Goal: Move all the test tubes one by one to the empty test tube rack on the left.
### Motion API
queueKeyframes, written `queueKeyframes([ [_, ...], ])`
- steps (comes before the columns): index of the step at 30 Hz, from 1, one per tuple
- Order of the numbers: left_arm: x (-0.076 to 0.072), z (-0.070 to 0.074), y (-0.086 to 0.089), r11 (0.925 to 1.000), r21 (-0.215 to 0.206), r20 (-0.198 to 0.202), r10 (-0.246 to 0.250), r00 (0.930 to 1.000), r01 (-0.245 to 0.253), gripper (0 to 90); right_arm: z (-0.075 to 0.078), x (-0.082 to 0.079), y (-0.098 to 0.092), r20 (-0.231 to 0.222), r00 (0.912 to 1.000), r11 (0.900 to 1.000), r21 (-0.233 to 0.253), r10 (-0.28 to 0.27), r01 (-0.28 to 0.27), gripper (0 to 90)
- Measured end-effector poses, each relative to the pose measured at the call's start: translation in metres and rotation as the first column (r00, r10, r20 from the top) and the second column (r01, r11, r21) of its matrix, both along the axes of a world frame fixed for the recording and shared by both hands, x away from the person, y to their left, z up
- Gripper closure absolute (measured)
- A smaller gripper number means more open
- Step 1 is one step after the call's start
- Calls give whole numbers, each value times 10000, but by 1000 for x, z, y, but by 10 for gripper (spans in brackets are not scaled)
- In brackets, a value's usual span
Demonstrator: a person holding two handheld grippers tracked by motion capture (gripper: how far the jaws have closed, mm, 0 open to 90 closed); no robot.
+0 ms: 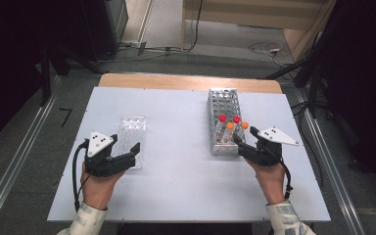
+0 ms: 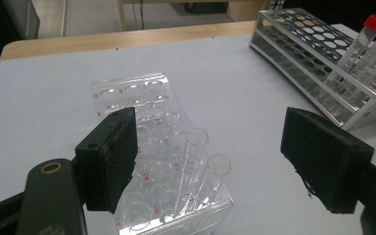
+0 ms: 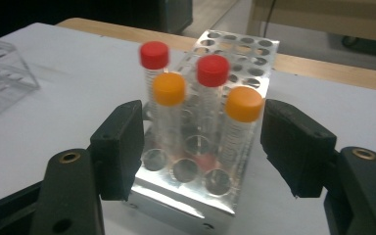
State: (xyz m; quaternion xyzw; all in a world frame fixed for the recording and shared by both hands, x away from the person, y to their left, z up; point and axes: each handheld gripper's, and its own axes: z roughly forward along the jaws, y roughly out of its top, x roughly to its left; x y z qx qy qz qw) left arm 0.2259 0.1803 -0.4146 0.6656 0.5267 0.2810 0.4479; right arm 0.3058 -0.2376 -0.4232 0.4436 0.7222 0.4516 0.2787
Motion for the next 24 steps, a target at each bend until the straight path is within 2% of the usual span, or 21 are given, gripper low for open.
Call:
queueKeyframes([
  [7,1,-2,-4,10000,66,-39,-58,10000,58,214,-17,18,-4,-332,9978,9982,-192,-576,570,427],
  [12,1,-2,-4,9999,83,-64,-56,10000,57,214,-26,26,-2,-376,9973,9977,-262,-638,628,531],
  [20,1,-3,-5,9999,73,-73,-81,9999,82,214,-31,30,0,-456,9970,9979,-203,-620,611,689],
  [24,1,-3,-5,9999,81,-74,-97,9999,97,214,-30,30,0,-437,9974,9983,-139,-576,570,708],
])
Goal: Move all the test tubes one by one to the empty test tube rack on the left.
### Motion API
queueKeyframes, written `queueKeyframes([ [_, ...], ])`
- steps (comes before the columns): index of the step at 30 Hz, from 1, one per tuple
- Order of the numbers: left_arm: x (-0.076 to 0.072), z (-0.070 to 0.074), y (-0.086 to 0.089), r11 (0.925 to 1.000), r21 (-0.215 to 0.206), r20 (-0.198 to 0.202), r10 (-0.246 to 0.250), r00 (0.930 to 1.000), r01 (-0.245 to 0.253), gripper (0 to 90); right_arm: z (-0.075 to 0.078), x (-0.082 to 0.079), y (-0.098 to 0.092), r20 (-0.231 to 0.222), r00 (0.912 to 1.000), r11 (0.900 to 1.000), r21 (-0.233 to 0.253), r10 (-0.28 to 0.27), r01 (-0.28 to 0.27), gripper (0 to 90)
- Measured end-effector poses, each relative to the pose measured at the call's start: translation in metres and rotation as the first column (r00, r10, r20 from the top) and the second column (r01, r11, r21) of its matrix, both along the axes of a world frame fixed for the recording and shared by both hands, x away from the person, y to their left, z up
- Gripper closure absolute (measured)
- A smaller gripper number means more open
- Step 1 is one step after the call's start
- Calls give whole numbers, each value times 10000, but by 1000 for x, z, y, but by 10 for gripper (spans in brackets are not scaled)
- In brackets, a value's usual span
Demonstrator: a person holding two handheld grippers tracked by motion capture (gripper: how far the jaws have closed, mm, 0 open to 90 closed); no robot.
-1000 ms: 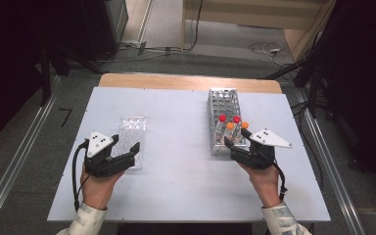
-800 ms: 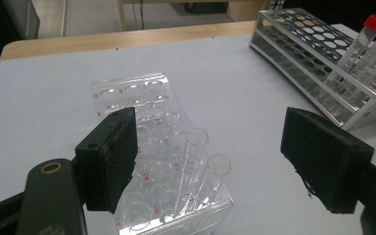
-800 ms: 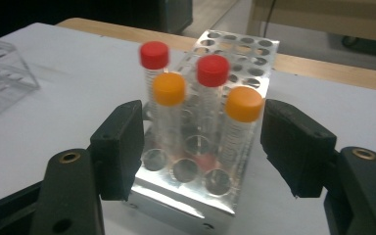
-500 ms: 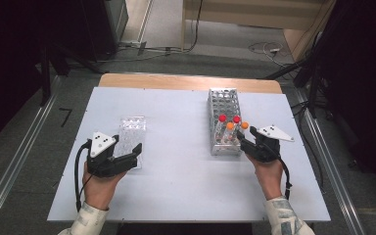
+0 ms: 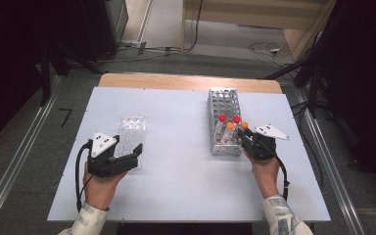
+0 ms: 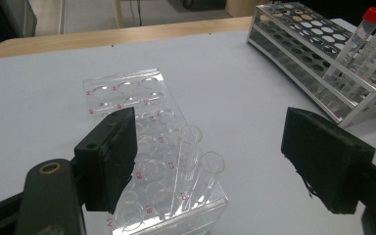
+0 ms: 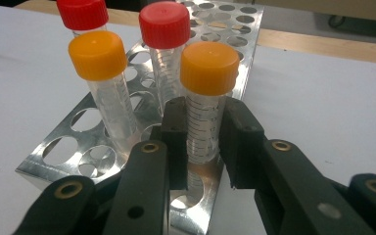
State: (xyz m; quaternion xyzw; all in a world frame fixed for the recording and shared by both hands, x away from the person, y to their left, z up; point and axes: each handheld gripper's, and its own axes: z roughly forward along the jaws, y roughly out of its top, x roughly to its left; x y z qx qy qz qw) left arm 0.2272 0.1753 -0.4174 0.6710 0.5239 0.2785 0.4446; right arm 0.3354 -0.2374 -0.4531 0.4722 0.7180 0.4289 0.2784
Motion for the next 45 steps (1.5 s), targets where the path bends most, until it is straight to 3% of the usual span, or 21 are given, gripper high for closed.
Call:
queueKeyframes([
  [13,0,0,0,10000,-5,-10,24,10000,-24,211,30,-12,-3,1038,9946,9990,454,11,-58,713],
  [20,0,0,0,10000,-2,2,32,10000,-32,212,44,-20,-5,1345,9909,9979,626,57,-142,716],
  [35,-1,2,0,10000,-26,51,20,10000,-19,211,57,-39,6,1318,9873,9929,674,886,-981,716],
  [40,-2,2,-1,10000,-54,77,3,10000,-3,212,59,-45,17,1337,9817,9867,714,1356,-1460,716],
  [45,-2,2,-2,10000,-40,58,-41,10000,41,212,57,-52,35,1274,9704,9740,712,2052,-2153,716],
])
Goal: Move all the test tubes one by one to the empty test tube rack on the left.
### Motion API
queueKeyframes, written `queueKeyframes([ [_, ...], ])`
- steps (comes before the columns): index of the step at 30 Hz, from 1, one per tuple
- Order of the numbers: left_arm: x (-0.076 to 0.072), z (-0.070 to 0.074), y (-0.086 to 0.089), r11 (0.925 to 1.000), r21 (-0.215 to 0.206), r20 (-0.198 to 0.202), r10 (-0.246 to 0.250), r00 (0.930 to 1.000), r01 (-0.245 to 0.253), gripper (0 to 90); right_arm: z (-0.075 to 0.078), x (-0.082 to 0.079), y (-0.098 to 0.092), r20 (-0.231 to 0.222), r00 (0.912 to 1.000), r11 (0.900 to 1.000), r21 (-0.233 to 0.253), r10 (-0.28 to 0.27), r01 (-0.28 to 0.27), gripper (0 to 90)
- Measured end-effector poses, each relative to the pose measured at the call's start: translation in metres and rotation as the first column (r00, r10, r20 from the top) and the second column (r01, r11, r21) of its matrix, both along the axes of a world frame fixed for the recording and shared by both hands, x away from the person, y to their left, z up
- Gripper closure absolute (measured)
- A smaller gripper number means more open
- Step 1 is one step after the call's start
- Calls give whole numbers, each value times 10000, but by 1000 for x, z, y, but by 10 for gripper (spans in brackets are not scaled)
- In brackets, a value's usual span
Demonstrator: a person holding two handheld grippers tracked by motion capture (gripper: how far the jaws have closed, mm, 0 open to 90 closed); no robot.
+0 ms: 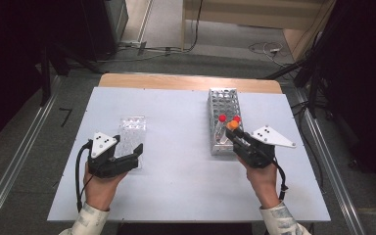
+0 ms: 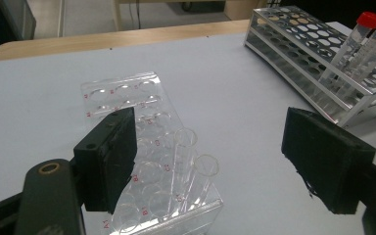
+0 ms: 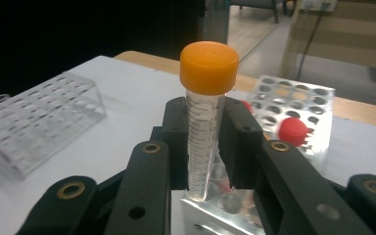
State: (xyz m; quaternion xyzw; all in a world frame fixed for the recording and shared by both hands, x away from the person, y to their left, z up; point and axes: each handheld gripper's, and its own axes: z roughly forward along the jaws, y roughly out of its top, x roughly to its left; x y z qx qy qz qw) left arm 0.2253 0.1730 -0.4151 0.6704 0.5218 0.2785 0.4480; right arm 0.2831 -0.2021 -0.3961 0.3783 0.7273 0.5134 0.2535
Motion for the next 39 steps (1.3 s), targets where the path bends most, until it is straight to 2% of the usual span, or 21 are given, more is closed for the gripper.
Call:
queueKeyframes([
  [6,0,0,-2,10000,3,24,-61,10000,61,212,-6,-8,23,-165,9974,9973,-198,700,-703,716],
  [11,-1,1,-5,9999,15,37,-157,9999,157,212,-14,-14,41,-358,9918,9919,-295,1228,-1238,716],
  [18,-2,2,-12,9993,15,62,-370,9993,370,213,-26,-18,62,-572,9823,9826,-415,1785,-1810,716],
  [24,-4,2,-22,9971,43,76,-760,9971,760,213,-38,-23,81,-804,9721,9722,-625,2203,-2255,716],
  [31,-7,2,-39,9907,-2,73,-1358,9907,1358,214,-47,-28,100,-931,9600,9587,-839,2639,-2717,716],
  [39,-12,3,-60,9742,-152,112,-2250,9743,2251,228,-53,-34,114,-1079,9485,9468,-932,2980,-3080,716],
])
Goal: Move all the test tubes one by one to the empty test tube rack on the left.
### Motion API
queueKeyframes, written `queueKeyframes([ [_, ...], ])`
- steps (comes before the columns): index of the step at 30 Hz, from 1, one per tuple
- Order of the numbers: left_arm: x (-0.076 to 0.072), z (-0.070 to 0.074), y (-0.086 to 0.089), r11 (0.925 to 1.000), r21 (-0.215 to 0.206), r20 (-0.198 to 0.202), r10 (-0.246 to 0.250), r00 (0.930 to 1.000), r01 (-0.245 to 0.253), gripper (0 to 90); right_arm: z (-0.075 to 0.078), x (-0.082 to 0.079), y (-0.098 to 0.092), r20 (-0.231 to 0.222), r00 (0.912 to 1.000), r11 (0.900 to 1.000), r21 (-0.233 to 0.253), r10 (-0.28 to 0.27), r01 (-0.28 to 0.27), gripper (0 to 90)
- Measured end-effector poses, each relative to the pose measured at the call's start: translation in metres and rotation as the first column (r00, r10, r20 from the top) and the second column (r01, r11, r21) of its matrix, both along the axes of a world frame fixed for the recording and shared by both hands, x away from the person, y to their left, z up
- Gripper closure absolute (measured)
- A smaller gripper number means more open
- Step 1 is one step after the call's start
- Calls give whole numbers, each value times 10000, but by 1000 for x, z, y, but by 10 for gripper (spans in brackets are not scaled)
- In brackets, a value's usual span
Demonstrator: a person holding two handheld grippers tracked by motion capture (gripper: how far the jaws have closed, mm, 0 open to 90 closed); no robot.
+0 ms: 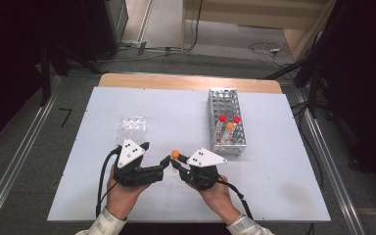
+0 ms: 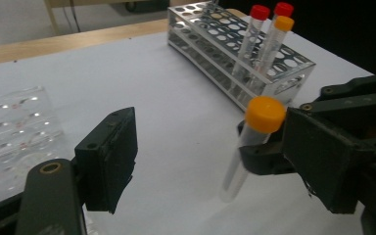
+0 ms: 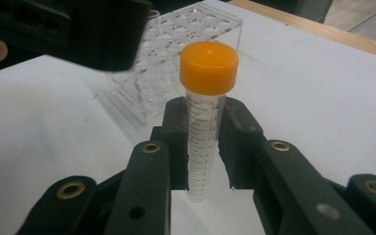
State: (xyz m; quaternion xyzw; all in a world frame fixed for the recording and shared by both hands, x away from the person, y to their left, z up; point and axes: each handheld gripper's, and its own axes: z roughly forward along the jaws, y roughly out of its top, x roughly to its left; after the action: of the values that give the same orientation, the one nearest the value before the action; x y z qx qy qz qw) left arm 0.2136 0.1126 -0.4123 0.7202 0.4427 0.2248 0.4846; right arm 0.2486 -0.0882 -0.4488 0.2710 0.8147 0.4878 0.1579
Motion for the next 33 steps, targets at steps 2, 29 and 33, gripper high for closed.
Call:
queueKeyframes([
  [2,-1,0,-4,9998,-17,-1,-195,9998,195,260,0,-2,2,65,9999,9999,-37,149,-149,716],
  [29,0,1,-4,9963,-86,5,-851,9964,851,704,3,-8,7,-177,9975,9976,74,687,-686,437],
  [33,-1,8,7,9974,-237,28,-687,9976,688,704,4,-5,4,-322,9979,9984,-56,559,-561,303],
])
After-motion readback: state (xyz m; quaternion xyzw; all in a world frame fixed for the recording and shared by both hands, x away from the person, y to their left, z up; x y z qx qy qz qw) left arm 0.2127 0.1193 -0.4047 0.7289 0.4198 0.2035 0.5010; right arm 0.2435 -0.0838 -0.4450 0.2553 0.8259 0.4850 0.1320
